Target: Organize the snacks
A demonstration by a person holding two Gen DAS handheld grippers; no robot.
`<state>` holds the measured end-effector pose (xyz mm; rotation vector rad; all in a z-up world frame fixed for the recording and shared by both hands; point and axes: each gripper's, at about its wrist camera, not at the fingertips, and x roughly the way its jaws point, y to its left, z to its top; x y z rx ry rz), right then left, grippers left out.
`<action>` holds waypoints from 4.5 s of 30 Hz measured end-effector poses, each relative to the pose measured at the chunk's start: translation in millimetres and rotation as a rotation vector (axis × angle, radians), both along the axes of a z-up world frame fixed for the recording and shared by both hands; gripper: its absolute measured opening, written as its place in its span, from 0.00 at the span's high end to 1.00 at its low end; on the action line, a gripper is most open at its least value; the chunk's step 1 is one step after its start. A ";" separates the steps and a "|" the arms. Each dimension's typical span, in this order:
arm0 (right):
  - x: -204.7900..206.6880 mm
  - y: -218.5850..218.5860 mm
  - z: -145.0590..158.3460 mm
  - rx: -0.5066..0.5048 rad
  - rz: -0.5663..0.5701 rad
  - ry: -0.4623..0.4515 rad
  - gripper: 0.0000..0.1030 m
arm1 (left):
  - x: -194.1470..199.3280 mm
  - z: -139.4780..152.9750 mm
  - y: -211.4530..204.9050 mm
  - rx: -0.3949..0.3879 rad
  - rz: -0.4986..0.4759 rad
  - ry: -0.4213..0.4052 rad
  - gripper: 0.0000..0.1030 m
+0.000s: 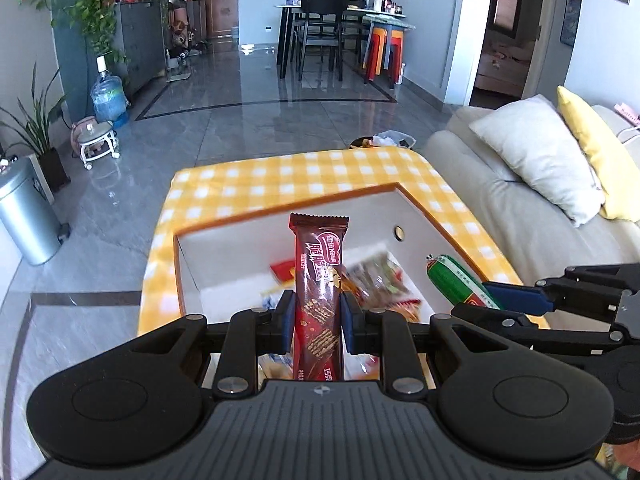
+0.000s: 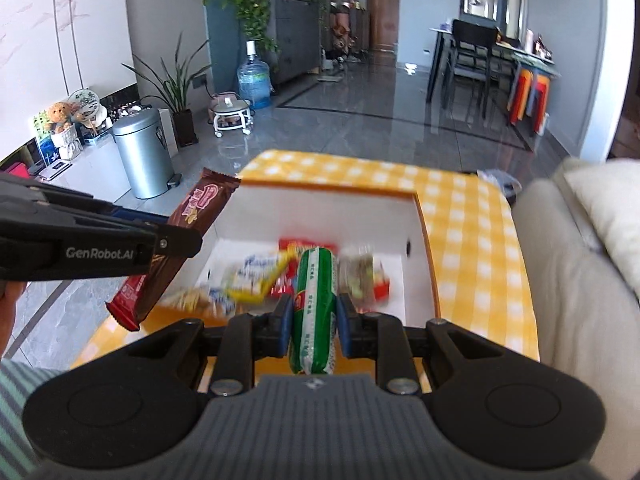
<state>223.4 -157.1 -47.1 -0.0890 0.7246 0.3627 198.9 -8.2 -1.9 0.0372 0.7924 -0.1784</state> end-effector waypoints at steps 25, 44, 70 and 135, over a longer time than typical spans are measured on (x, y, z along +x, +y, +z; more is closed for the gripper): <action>122.5 38.0 -78.1 -0.344 0.103 0.191 0.81 | 107.3 -98.7 4.8 0.335 -0.043 0.245 0.75; 127.2 35.9 -78.2 -0.393 0.092 0.235 0.60 | 97.3 -104.2 2.9 0.386 -0.067 0.265 0.51; -30.4 -2.7 63.5 0.047 -0.037 -0.166 0.05 | -67.6 25.8 16.0 0.145 0.170 -0.267 0.14; -112.8 -10.1 7.6 -0.023 -0.202 -0.119 0.04 | -127.7 -18.3 8.7 0.116 0.235 -0.097 0.14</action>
